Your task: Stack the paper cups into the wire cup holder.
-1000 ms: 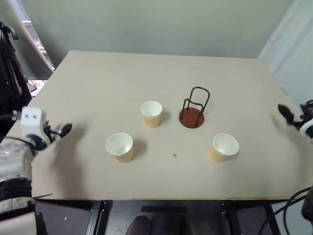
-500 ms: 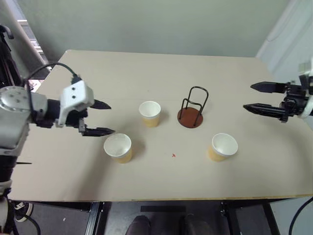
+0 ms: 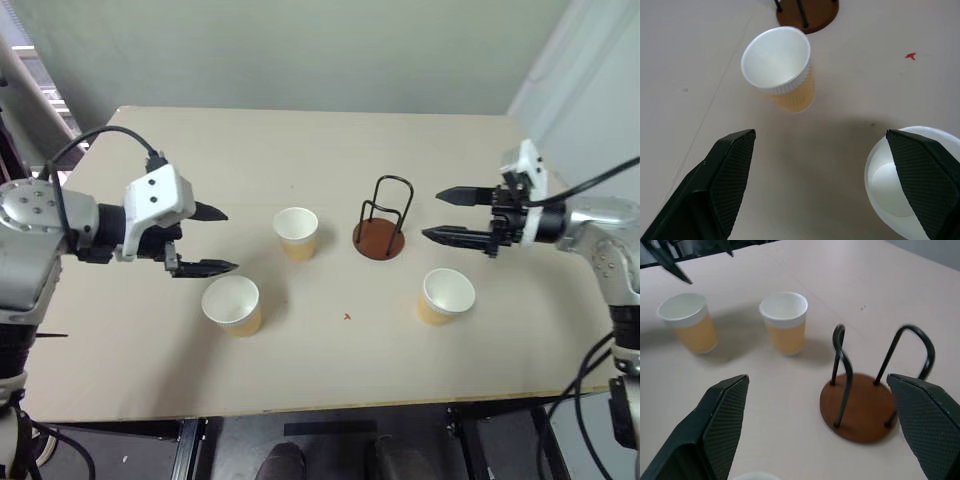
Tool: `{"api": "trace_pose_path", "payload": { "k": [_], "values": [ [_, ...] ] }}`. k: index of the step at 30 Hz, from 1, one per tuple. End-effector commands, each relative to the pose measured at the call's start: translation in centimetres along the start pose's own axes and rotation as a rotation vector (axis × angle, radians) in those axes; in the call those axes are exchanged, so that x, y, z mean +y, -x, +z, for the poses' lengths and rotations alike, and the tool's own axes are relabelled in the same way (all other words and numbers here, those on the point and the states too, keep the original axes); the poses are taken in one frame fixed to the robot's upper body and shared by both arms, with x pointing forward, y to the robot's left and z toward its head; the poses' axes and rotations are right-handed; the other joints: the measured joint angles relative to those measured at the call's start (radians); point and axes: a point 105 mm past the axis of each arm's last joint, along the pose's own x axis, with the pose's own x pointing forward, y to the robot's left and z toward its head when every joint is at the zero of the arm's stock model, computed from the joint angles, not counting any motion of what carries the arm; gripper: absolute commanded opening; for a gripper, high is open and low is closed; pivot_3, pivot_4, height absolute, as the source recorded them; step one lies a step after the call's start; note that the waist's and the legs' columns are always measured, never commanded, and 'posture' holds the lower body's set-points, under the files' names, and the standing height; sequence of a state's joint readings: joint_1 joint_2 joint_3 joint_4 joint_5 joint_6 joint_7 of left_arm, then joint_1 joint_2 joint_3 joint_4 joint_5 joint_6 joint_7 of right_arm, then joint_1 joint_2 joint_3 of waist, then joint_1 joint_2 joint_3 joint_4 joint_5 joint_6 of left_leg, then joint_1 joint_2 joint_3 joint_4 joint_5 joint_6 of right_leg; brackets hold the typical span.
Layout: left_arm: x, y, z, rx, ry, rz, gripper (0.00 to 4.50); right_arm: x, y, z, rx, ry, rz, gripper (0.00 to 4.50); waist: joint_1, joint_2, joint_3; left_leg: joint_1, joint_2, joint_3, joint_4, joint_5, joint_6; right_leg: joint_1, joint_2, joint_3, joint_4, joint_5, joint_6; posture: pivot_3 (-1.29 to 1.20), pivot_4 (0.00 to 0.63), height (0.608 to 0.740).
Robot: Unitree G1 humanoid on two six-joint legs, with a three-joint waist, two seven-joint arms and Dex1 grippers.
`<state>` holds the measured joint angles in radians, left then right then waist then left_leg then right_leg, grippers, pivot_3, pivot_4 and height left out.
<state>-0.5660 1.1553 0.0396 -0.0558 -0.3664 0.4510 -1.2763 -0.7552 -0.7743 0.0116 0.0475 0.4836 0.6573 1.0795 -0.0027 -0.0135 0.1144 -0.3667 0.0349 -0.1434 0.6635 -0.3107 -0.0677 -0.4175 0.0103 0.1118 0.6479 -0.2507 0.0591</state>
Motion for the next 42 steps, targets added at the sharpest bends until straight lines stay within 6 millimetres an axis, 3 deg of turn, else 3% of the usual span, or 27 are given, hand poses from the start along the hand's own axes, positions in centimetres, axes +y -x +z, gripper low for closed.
{"api": "trace_pose_path", "payload": {
  "k": [1,16,19,26,30,36,42],
  "values": [
    [0.3,1.2,1.5,-0.030,-0.038,0.050,4.48,-0.9,-1.0,0.3,-0.010,0.030,-0.058,4.50,0.003,0.000,0.000,0.000,0.000,0.000,0.000,0.000,0.000,0.000,0.000,0.000,0.000,0.000,0.000,0.00,0.150,0.740],
    [0.0,1.4,3.3,-0.102,-0.066,0.098,4.48,-1.1,-4.0,-1.5,-0.004,0.001,-0.069,4.50,0.005,0.000,0.000,-0.001,-0.001,-0.002,0.000,0.000,-0.001,0.000,0.000,-0.001,0.000,0.000,0.000,0.00,0.150,0.740],
    [-0.5,1.4,3.6,-0.112,-0.069,0.073,4.50,-1.6,-4.4,-1.6,-0.009,0.007,-0.087,3.89,0.005,0.000,0.000,-0.001,-0.001,-0.002,0.000,0.000,-0.001,0.000,0.000,-0.001,0.000,0.000,0.000,0.00,0.150,0.740],
    [-0.6,1.5,3.7,-0.119,-0.074,0.074,4.50,-1.9,-4.6,-1.2,-0.025,0.018,-0.080,1.31,0.007,0.000,0.000,-0.002,-0.001,-0.003,0.001,0.000,-0.001,0.000,0.000,-0.001,0.000,0.000,0.000,0.00,0.150,0.740],
    [-0.5,1.5,3.4,-0.113,-0.073,0.077,4.50,-0.9,-4.3,-1.2,-0.025,0.021,-0.017,0.02,0.006,0.000,0.000,-0.002,-0.001,-0.002,0.001,-0.001,-0.001,0.000,0.000,-0.001,0.000,0.000,0.000,0.00,0.150,0.740],
    [-0.3,1.4,3.3,-0.112,-0.074,0.079,4.50,1.9,-3.4,-0.3,-0.024,0.052,0.165,0.02,0.007,0.000,0.000,-0.002,-0.001,-0.002,0.001,-0.001,-0.001,0.000,0.000,-0.001,-0.001,0.000,0.000,0.00,0.150,0.740],
    [-0.4,1.2,3.3,-0.120,-0.082,0.060,4.50,8.3,-1.9,1.2,-0.014,0.122,0.530,0.02,0.006,0.000,0.000,-0.002,-0.003,-0.002,0.001,-0.001,-0.002,0.000,0.001,-0.001,-0.001,0.000,0.000,0.00,0.150,0.740]
  ]
}}
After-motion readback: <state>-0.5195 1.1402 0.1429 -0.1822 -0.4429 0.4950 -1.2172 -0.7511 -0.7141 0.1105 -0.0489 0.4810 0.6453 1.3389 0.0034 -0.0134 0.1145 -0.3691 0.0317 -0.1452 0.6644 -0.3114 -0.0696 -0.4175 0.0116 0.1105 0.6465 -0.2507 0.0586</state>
